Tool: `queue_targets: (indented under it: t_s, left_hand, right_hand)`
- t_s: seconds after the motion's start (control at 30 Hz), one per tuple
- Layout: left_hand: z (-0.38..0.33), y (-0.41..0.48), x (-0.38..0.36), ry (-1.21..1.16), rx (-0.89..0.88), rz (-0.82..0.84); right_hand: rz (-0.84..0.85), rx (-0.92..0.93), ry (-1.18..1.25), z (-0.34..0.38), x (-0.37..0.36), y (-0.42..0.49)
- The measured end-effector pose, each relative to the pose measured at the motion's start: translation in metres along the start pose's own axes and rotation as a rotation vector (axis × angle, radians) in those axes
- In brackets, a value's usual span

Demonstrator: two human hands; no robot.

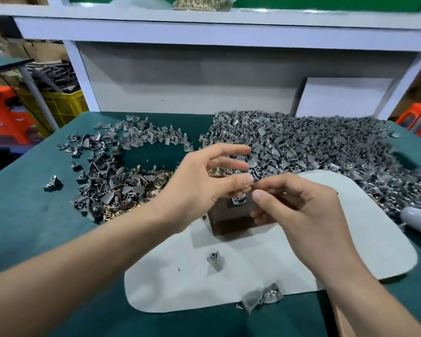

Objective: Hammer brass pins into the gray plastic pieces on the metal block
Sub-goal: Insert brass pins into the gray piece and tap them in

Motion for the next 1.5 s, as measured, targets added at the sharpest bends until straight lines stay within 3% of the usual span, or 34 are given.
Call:
queue_targets:
  t_s: [0.2,0.4,0.5,0.6,0.7,0.87,1.07,1.37,1.5]
  left_hand:
    - [0.01,0.003,-0.002,-0.103,0.091,-0.025]
    - [0.015,0.009,-0.002,-0.073,0.097,0.052]
    - [0.015,0.018,0.011,0.338,-0.076,0.086]
    - [0.03,0.026,0.006,0.834,-0.096,0.324]
    - [0.044,0.028,-0.002,0.96,-0.129,0.468]
    - [0.048,0.032,0.006,0.936,-0.14,0.313]
    - [0.05,0.025,0.001,0.979,-0.139,0.276]
    - [0.062,0.008,0.014,0.69,-0.127,0.097]
    - [0.068,0.003,0.015,0.521,-0.179,-0.042]
  right_hand:
    - [0.041,-0.035,0.143,-0.002,-0.001,0.004]
    - [-0.008,-0.004,0.125,-0.008,0.003,0.0]
    - [-0.064,-0.047,0.102,-0.019,0.01,0.0]
    - [-0.084,-0.122,0.045,-0.034,0.013,0.005]
    - [-0.054,-0.162,-0.04,-0.045,0.011,0.005]
    - [-0.032,-0.183,-0.133,-0.051,0.008,0.006]
    - [-0.003,-0.116,-0.318,-0.046,-0.017,0.023]
    - [-0.016,-0.128,-0.38,-0.058,-0.019,0.029]
    - [0.054,-0.154,-0.337,-0.056,-0.016,0.032]
Point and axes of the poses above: each hand's wrist, its own y-axis towards the middle knuckle, its own x-axis out of the back of the hand, z = x × y, the point moved 5 cm from there along y, towards the middle knuckle, and after that the axes turned 12 degrees about -y, right-handed, at the moved point
